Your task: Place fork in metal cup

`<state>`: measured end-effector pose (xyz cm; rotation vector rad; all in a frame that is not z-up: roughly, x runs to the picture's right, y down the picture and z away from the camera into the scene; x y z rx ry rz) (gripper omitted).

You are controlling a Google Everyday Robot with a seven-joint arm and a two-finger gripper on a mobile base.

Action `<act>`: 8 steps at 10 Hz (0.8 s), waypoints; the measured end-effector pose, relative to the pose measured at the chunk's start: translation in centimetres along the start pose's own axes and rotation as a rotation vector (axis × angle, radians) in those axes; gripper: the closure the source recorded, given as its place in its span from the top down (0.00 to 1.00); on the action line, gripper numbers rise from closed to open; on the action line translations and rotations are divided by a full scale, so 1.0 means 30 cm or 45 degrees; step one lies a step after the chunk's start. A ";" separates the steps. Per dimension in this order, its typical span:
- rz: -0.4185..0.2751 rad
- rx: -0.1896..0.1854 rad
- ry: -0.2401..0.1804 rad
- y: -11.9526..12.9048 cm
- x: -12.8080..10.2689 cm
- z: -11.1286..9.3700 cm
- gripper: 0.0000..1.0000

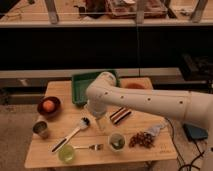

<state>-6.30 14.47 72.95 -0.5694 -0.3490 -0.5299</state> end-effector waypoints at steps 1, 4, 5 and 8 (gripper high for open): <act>0.083 -0.055 -0.006 0.013 0.002 0.026 0.80; 0.206 -0.113 -0.003 0.088 -0.018 0.073 0.80; 0.227 -0.110 0.001 0.110 -0.025 0.084 0.80; 0.264 -0.049 -0.015 0.165 -0.066 0.134 0.80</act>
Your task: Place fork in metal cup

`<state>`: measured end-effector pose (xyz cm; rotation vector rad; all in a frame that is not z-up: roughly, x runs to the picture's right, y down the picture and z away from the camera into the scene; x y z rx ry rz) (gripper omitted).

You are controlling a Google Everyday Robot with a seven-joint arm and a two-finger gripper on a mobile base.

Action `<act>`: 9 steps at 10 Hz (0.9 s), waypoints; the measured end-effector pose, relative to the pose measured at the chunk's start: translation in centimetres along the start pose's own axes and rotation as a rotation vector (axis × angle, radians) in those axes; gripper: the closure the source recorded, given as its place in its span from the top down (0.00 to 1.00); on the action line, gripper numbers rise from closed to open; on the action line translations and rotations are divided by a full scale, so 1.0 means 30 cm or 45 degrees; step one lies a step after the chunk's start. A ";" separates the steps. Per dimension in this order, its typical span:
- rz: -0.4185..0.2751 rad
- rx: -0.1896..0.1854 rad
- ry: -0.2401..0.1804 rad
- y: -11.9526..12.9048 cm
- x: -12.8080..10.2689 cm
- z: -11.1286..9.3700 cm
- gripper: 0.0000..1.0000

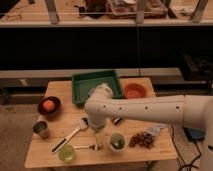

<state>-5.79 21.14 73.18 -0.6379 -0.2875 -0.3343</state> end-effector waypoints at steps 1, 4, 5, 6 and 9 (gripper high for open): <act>0.007 0.007 -0.016 0.006 -0.013 0.018 0.80; 0.055 0.033 -0.061 0.022 -0.041 0.091 0.80; 0.073 0.040 -0.066 0.029 -0.035 0.117 0.80; 0.085 0.034 -0.070 0.037 -0.038 0.147 0.80; 0.101 0.024 -0.068 0.056 -0.054 0.208 0.80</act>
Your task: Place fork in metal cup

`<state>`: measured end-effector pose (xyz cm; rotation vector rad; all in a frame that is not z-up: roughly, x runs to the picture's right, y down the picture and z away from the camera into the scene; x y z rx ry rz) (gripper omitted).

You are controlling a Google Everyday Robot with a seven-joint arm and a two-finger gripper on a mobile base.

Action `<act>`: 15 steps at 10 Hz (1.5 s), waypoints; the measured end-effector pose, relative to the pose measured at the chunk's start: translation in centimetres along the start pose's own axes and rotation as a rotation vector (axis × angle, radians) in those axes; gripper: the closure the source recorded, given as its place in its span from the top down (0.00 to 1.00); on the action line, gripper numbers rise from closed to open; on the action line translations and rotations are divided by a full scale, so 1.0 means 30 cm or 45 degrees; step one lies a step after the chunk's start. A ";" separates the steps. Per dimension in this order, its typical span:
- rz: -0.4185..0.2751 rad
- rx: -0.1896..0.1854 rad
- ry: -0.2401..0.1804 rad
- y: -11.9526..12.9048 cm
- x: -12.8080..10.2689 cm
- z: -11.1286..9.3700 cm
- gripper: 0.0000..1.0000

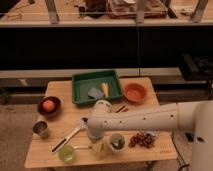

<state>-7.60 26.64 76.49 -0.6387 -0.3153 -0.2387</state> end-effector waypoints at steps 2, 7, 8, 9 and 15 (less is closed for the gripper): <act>-0.017 0.004 -0.003 0.009 -0.029 0.021 0.80; -0.063 0.046 -0.024 0.024 -0.068 0.051 0.73; -0.066 0.047 -0.023 0.027 -0.068 0.059 0.63; -0.070 0.043 -0.025 0.031 -0.072 0.068 0.56; -0.065 0.018 -0.045 0.036 -0.070 0.103 0.52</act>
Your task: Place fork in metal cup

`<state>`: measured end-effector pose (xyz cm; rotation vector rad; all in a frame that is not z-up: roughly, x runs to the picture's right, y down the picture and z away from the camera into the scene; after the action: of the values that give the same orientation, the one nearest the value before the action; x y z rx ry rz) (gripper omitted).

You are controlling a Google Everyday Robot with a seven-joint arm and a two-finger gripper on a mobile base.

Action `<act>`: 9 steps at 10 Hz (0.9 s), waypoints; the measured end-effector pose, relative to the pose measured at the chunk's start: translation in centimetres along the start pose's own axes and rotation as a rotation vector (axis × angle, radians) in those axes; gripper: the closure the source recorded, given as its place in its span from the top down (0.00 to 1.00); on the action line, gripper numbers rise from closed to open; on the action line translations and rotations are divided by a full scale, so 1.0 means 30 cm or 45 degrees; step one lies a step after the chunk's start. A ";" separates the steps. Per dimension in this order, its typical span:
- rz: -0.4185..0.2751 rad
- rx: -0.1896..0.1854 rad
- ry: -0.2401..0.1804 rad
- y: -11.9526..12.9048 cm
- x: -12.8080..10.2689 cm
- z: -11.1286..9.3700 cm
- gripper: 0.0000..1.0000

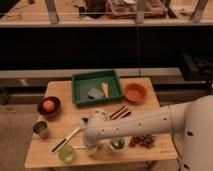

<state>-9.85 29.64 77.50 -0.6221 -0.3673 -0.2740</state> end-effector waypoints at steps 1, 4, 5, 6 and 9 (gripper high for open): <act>0.000 -0.002 0.001 0.001 0.000 -0.004 0.43; 0.001 -0.004 0.002 0.004 0.003 -0.004 0.26; -0.008 -0.002 0.007 0.003 -0.002 -0.008 0.26; 0.008 -0.013 0.007 0.013 -0.019 -0.023 0.26; 0.028 -0.040 0.016 0.043 -0.089 -0.094 0.26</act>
<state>-11.09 29.29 73.60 -0.6548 -0.3447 -0.2631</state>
